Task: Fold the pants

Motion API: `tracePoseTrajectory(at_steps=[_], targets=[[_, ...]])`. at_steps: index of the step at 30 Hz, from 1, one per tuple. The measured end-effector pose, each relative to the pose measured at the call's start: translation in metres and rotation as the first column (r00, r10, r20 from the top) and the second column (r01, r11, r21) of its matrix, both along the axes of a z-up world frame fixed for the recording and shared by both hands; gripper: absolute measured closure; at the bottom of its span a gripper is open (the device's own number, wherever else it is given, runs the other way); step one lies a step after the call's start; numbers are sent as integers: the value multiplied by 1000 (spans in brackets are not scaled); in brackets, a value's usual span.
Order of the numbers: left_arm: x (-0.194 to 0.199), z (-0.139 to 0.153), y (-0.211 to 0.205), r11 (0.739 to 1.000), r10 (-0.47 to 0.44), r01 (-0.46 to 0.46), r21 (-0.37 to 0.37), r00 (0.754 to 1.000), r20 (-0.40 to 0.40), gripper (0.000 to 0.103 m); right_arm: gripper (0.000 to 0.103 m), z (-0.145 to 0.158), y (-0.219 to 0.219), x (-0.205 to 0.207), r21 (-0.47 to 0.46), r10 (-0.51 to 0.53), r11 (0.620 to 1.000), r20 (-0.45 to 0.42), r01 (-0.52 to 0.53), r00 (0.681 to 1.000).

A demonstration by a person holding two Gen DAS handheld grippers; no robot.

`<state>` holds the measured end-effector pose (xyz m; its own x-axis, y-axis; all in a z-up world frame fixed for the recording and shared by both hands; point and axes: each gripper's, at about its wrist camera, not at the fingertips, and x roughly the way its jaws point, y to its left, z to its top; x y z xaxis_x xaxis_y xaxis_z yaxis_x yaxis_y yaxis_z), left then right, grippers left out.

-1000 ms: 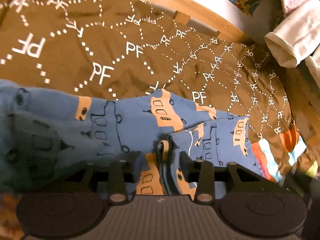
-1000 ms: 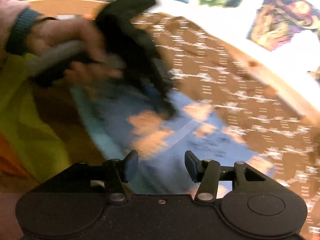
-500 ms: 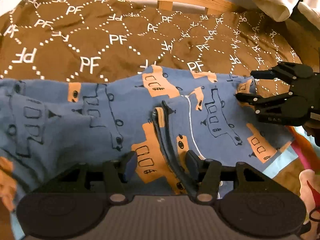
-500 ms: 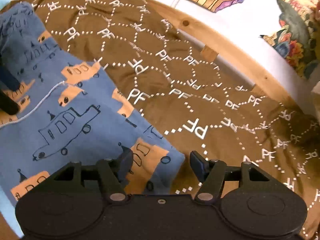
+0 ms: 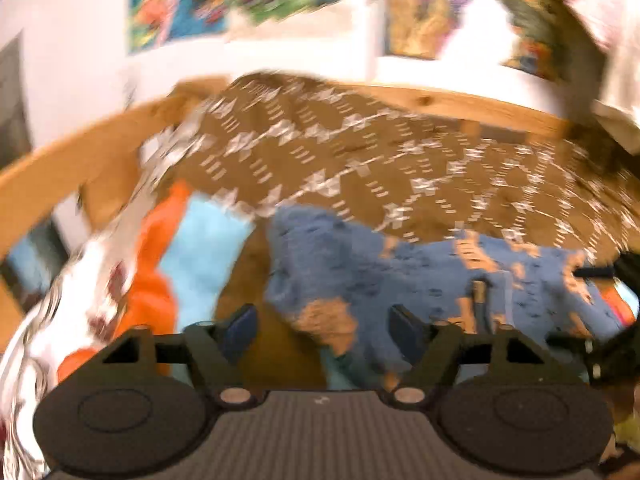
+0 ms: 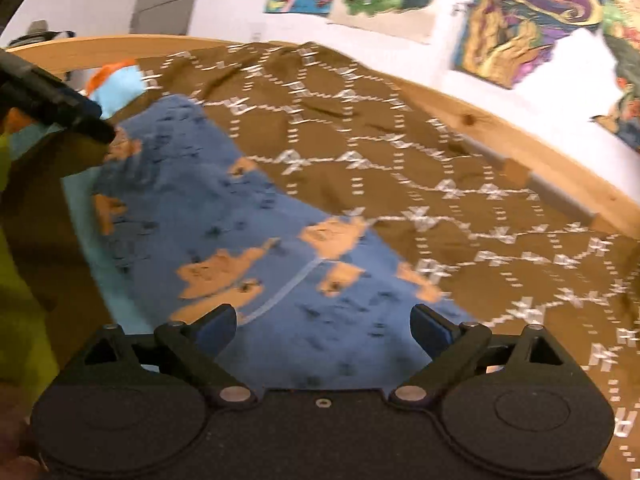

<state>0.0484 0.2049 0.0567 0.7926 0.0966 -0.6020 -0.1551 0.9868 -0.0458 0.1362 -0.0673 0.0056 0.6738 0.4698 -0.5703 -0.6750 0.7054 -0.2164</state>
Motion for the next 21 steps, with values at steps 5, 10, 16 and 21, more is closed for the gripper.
tracePoseTrajectory(at_steps=[5,10,16,21], targets=[[20,-7,11,994,36,-40,-101,999,-35,74,9,-8,15,0,-12,21,1000,-27,-21,999],[27,0,5,996,56,-57,-62,998,-9,96,9,-15,18,2,-46,20,999,-49,-22,999],[25,0,-9,992,13,-17,127,999,30,95,9,-23,19,4,-43,12,999,-72,-15,997],[26,-16,4,994,47,-50,100,998,34,84,8,-25,20,3,-47,9,999,-70,-12,998]])
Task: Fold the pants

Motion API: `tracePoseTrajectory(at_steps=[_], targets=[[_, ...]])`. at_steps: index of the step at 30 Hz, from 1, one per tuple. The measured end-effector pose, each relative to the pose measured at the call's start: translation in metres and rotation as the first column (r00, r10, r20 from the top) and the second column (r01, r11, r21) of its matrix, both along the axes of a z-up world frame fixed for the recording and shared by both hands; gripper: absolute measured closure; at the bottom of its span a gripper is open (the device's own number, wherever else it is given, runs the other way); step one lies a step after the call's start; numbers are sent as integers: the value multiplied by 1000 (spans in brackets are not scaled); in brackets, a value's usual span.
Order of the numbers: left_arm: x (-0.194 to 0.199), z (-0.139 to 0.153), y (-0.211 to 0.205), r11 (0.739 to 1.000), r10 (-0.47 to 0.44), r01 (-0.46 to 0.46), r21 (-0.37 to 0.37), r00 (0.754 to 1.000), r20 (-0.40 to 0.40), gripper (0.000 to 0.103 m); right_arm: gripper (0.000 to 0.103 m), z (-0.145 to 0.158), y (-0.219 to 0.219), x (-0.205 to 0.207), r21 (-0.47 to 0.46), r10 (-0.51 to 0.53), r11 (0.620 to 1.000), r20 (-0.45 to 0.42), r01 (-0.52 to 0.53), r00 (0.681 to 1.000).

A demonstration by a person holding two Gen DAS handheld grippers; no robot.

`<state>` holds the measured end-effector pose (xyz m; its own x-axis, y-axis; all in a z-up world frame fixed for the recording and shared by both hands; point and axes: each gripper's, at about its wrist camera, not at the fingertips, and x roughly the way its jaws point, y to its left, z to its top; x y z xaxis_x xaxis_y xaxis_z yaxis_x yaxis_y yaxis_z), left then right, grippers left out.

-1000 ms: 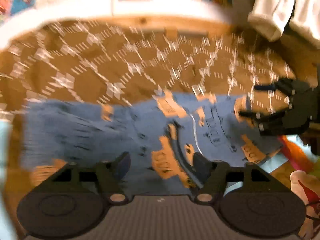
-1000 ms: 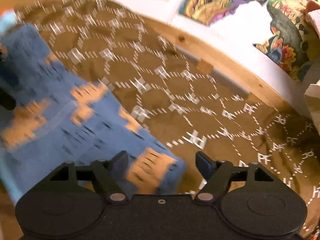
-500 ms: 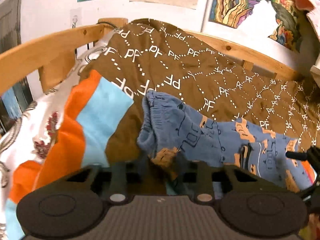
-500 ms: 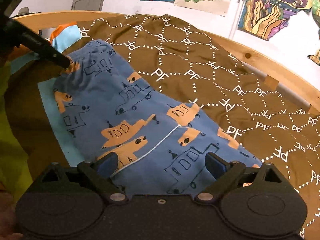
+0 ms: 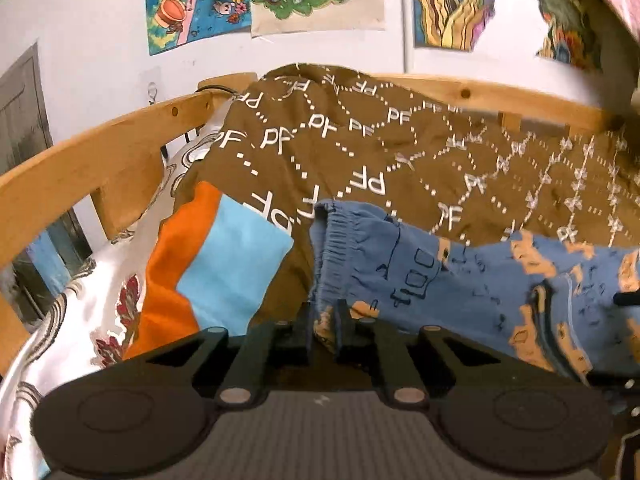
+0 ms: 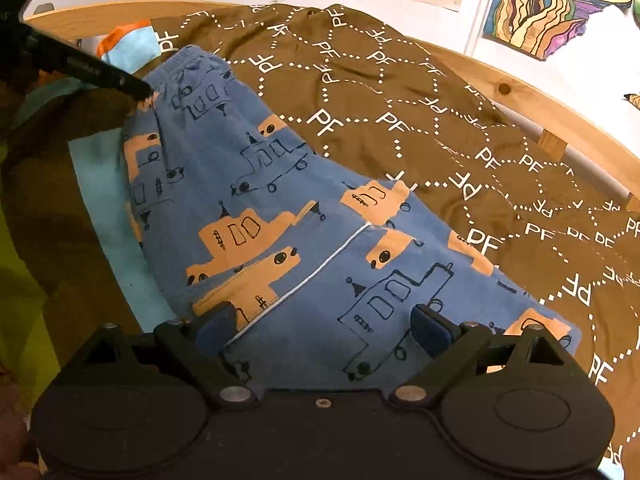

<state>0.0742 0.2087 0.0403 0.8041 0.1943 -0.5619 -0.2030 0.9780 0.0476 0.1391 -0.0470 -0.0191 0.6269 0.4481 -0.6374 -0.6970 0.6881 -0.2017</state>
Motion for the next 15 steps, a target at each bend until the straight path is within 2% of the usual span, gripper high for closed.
tracePoseTrajectory(at_steps=[1,2,3,7,15], targets=[[0,1,0,1000,2,-2,4,1000,2,78,8,0,-1,0,0,-1,1000,1,1,1000],[1,1,-1,1000,17,-17,11,1000,1,56,8,0,-1,0,0,-2,1000,0,2,1000],[1,1,0,1000,29,-29,8,1000,1,50,7,-1,-2,0,1,-5,1000,-2,5,1000],[0,-1,2,999,28,-28,-21,1000,-7,50,6,-3,-3,2,9,-18,1000,-14,18,1000],[8,1,14,993,19,-23,-113,999,-42,64,5,-5,-4,3,15,-29,999,-17,30,999]])
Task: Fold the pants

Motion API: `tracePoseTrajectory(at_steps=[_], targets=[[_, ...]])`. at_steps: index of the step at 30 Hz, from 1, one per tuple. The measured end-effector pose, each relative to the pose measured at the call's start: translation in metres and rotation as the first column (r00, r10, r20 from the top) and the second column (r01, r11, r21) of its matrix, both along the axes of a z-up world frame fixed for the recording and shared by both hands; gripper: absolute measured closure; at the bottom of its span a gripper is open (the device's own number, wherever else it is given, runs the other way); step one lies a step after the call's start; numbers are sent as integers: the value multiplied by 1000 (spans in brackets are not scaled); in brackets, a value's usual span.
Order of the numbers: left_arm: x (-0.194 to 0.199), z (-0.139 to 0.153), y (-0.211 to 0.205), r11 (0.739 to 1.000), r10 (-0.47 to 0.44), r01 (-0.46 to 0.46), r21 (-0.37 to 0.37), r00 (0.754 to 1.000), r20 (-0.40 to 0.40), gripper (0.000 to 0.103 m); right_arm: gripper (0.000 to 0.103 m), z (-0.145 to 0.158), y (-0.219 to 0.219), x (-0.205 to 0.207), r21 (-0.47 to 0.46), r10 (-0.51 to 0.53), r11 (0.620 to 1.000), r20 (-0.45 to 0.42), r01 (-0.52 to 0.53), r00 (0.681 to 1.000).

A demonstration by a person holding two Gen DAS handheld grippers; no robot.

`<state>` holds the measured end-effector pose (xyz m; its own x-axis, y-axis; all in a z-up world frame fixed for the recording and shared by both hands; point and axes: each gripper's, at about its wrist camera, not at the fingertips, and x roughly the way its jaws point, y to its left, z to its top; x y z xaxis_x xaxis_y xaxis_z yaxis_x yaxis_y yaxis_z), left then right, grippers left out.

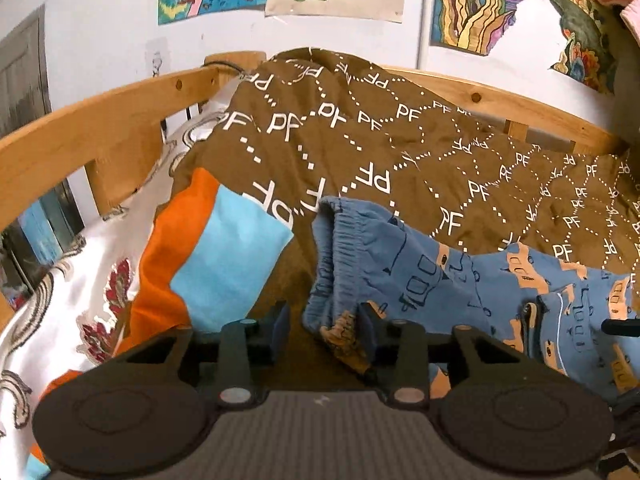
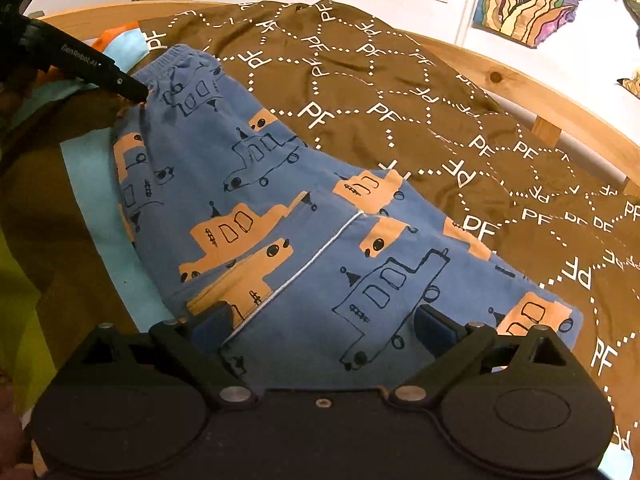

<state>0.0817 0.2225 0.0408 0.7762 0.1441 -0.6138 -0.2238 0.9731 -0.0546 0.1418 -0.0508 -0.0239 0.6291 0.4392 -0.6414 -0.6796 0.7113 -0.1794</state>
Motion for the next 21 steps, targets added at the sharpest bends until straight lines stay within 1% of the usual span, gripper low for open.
tracePoseTrajectory(at_steps=[1,2,4,9,11,13,15,18,21], targets=[[1,0,0,1000,-1,1,-6,1000,-4,67,5,0,0,0,1,0,1000,0,0,1000],[2,0,0,1000,-5,5,-17,1000,-9,73,5,0,0,0,0,-1,1000,0,1,1000],[3,1,0,1000,-1,1,-23,1000,-15,74,5,0,0,-1,-2,-1,1000,2,1,1000],[3,4,0,1000,1,-2,-30,1000,-17,85,5,0,-1,-1,-5,2,1000,6,-2,1000],[1,6,-2,1000,5,-6,-28,1000,-13,86,5,3,-1,-2,-1,0,1000,22,0,1000],[0,9,-7,1000,5,-5,-11,1000,-3,87,5,9,-1,-5,14,-2,1000,65,1,998],[-1,12,-14,1000,-2,2,23,1000,6,87,5,16,2,-3,22,3,1000,101,-5,995],[-4,18,-29,996,-25,22,88,999,24,88,7,24,11,7,3,16,1000,136,-17,991],[-7,25,-42,990,-52,46,135,998,43,88,7,21,24,23,-34,22,999,150,-17,988]])
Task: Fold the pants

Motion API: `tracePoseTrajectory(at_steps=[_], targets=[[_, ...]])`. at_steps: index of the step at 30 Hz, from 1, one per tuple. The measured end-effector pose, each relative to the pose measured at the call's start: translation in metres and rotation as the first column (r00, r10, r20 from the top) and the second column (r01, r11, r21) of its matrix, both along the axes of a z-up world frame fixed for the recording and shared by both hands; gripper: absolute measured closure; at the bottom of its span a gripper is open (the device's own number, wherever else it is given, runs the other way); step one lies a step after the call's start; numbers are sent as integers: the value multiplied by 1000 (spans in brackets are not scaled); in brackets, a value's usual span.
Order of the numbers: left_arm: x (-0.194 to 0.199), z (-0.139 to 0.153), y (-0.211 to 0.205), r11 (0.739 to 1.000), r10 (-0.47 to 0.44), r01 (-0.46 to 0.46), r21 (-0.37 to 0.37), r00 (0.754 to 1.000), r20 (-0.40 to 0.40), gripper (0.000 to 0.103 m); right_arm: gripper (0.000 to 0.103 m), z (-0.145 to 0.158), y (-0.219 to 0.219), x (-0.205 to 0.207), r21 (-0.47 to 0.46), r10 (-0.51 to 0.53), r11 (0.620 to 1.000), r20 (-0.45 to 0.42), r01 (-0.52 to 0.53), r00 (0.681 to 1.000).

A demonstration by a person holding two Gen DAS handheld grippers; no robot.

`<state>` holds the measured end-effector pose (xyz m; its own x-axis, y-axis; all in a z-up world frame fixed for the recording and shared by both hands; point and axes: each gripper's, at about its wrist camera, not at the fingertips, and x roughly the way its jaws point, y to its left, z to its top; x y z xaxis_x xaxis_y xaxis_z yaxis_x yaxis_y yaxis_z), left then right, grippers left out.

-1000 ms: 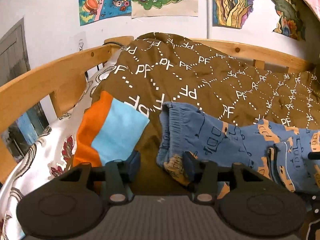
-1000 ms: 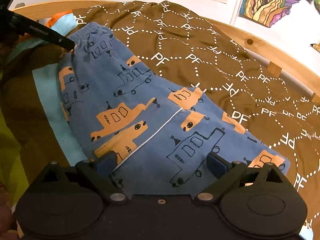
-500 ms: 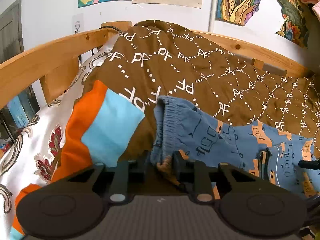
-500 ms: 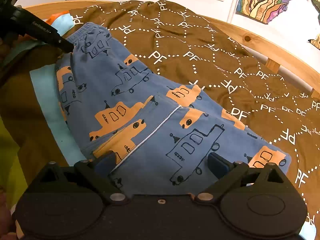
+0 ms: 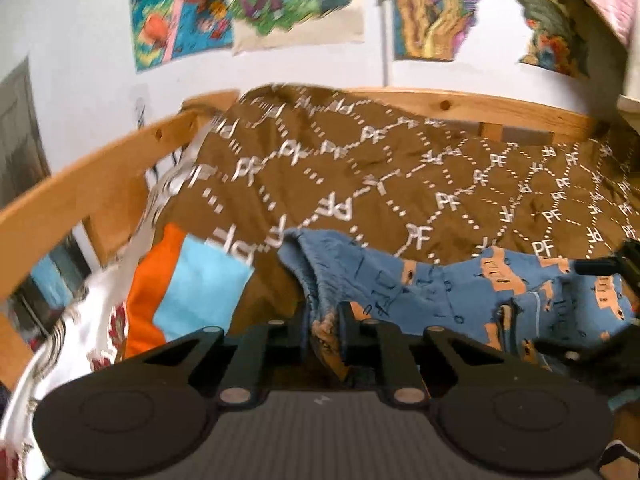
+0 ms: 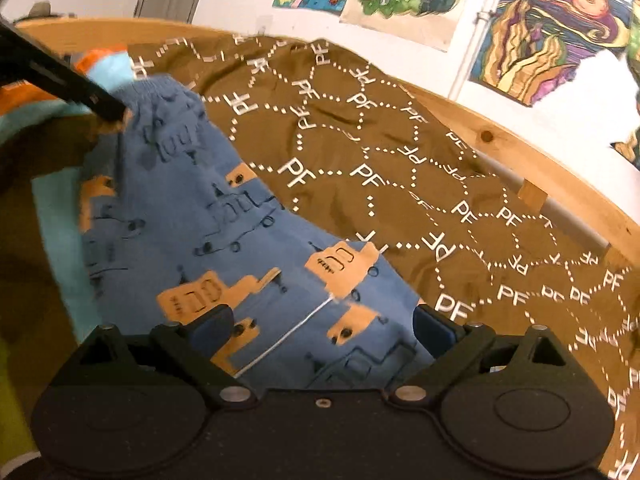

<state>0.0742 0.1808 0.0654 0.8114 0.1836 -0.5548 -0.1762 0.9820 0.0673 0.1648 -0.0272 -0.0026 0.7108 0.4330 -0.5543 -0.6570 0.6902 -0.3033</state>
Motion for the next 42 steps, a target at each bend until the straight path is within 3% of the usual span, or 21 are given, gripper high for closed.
tracePoseTrajectory(at_steps=[3,8,17,20,23,28,30,33,37,42], targets=[[1,5,-7,1000,-7,7,8,1000,4,88,10,-12,10,17,-56,-12,998,-27,11,1000],[2,12,-19,999,-29,28,28,999,15,88,9,-3,2,8,-19,17,1000,10,-17,1000],[10,40,-76,979,-196,191,74,979,58,88,9,20,-69,-20,48,-48,998,10,48,999],[13,49,-109,954,-289,280,107,955,73,88,9,25,-101,-28,49,-99,994,12,98,995],[17,53,-147,913,-397,386,132,915,74,88,8,28,-134,-33,62,-177,982,13,176,984],[33,31,-215,813,-574,566,136,818,30,84,7,28,-188,-29,154,-325,932,-38,327,945],[40,10,-234,774,-629,625,98,778,2,68,7,26,-202,-22,159,-355,920,-49,358,934],[36,-21,-254,726,-679,679,108,733,-44,60,7,22,-218,-14,183,-388,900,-77,395,919],[30,-51,-262,715,-669,675,184,736,-104,58,7,18,-228,-11,253,-375,882,-135,398,917],[35,-74,-254,725,-634,656,211,755,-169,57,7,17,-215,-6,351,-232,888,-218,298,948]])
